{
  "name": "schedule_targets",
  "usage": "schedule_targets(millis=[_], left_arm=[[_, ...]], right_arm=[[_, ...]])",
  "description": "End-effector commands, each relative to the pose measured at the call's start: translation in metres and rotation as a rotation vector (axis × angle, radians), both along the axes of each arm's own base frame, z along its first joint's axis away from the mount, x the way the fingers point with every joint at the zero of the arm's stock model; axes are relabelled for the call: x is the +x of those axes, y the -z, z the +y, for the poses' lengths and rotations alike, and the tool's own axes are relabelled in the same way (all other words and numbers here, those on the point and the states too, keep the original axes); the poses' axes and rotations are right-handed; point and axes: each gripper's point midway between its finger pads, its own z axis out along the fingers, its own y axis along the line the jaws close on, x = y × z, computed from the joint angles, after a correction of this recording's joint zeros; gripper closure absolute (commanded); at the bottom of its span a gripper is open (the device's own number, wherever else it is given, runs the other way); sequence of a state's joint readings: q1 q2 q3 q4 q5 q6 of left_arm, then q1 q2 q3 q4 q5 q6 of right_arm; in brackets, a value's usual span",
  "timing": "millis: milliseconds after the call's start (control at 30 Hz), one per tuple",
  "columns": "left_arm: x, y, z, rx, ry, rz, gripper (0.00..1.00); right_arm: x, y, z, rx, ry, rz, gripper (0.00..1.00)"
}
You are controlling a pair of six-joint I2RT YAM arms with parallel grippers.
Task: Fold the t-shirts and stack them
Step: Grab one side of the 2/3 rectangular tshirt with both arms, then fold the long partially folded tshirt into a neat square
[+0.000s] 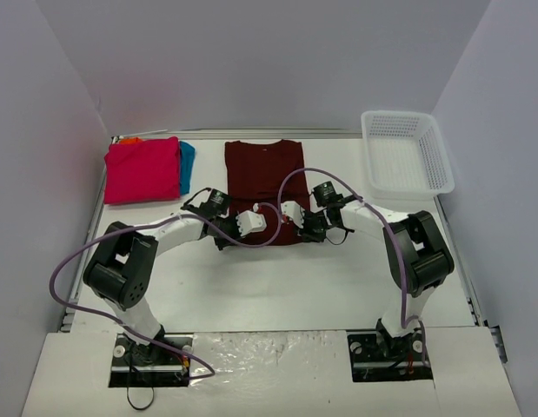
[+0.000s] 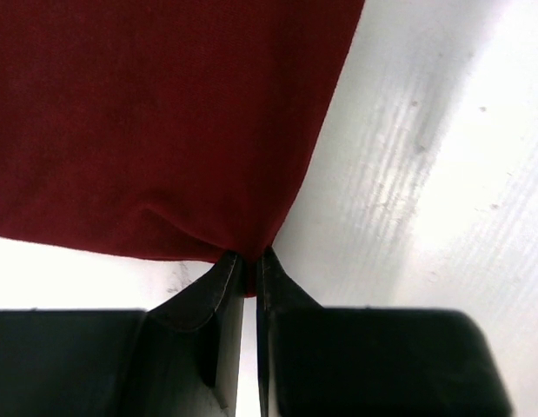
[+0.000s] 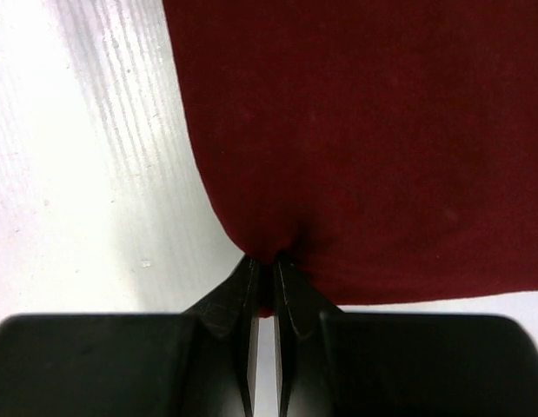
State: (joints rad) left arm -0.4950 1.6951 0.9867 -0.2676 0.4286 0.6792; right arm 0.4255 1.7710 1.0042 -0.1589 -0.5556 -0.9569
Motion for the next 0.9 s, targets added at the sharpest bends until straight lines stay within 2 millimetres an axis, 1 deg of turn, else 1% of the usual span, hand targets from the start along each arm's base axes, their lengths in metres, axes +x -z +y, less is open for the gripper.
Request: schedule_targets(millis=[0, 33, 67, 100, 133, 167, 200, 233, 267, 300, 333, 367, 400, 433, 467, 500, 533, 567, 633, 700, 733, 767, 867], left_arm=[[-0.019, -0.012, -0.001, -0.012, 0.048, 0.079, 0.98], [-0.019, -0.022, -0.003, -0.027, 0.057, 0.073, 0.98], [-0.023, -0.027, -0.003, -0.030, 0.069, 0.079, 0.98], [-0.033, -0.030, 0.001, -0.018, 0.086, 0.110, 0.98], [-0.037, -0.037, 0.001, -0.024, 0.102, 0.116, 0.98], [-0.040, -0.052, -0.002, -0.050, 0.126, 0.106, 0.98], [-0.053, -0.056, 0.003, -0.040, 0.146, 0.142, 0.98], [-0.056, -0.070, 0.002, -0.057, 0.162, 0.128, 0.98], [-0.069, -0.076, 0.005, -0.061, 0.175, 0.165, 0.98], [-0.077, -0.082, 0.006, -0.068, 0.189, 0.176, 0.98], [-0.084, -0.088, 0.007, -0.075, 0.202, 0.184, 0.98], [-0.089, -0.099, 0.009, -0.088, 0.211, 0.169, 0.98], [-0.103, -0.104, 0.011, -0.101, 0.231, 0.207, 0.98], [-0.110, -0.109, 0.012, -0.109, 0.247, 0.213, 0.98], [-0.122, -0.118, 0.015, -0.119, 0.255, 0.225, 0.98], [-0.128, -0.123, 0.015, -0.143, 0.275, 0.226, 0.98], [-0.133, -0.132, 0.016, -0.158, 0.285, 0.204, 0.98], [-0.135, -0.137, 0.017, -0.167, 0.288, 0.194, 0.98], [-0.137, -0.145, 0.022, -0.159, 0.291, 0.164, 0.97], [-0.136, -0.153, 0.023, -0.151, 0.277, 0.162, 0.98], [-0.136, -0.154, 0.024, -0.148, 0.276, 0.168, 0.98], [-0.138, -0.154, 0.025, -0.143, 0.276, 0.180, 0.98], [-0.134, -0.155, 0.023, -0.138, 0.265, 0.190, 0.98]], right_arm=[[-0.037, 0.007, -0.016, -0.076, 0.002, 0.143, 1.00], [-0.040, -0.002, -0.014, -0.065, -0.008, 0.145, 1.00], [-0.048, -0.008, -0.015, -0.064, -0.016, 0.170, 1.00], [-0.052, -0.013, -0.014, -0.055, -0.023, 0.179, 1.00], [-0.058, -0.026, -0.010, -0.027, -0.039, 0.175, 1.00], [-0.063, -0.034, -0.008, -0.018, -0.049, 0.178, 1.00], [-0.073, -0.040, -0.010, -0.023, -0.060, 0.207, 1.00], [-0.080, -0.055, -0.006, -0.003, -0.079, 0.190, 1.00], [-0.090, -0.062, -0.008, -0.007, -0.085, 0.209, 1.00], [-0.095, -0.068, -0.008, 0.000, -0.091, 0.208, 1.00], [-0.100, -0.083, -0.008, 0.021, -0.097, 0.182, 1.00], [-0.110, -0.090, -0.009, 0.036, -0.102, 0.202, 1.00], [-0.114, -0.097, -0.009, 0.049, -0.106, 0.197, 1.00], [-0.118, -0.110, -0.010, 0.072, -0.112, 0.169, 1.00], [-0.126, -0.118, -0.013, 0.095, -0.111, 0.196, 1.00], [-0.128, -0.125, -0.014, 0.112, -0.119, 0.186, 1.00], [-0.128, -0.138, -0.015, 0.136, -0.121, 0.155, 1.00], [-0.132, -0.143, -0.018, 0.143, -0.119, 0.161, 1.00], [-0.131, -0.160, -0.020, 0.180, -0.117, 0.118, 1.00], [-0.131, -0.168, -0.022, 0.192, -0.109, 0.096, 1.00], [-0.130, -0.174, -0.023, 0.196, -0.108, 0.076, 1.00], [-0.129, -0.175, -0.023, 0.194, -0.107, 0.072, 1.00], [-0.125, -0.176, -0.024, 0.184, -0.108, 0.060, 1.00]])
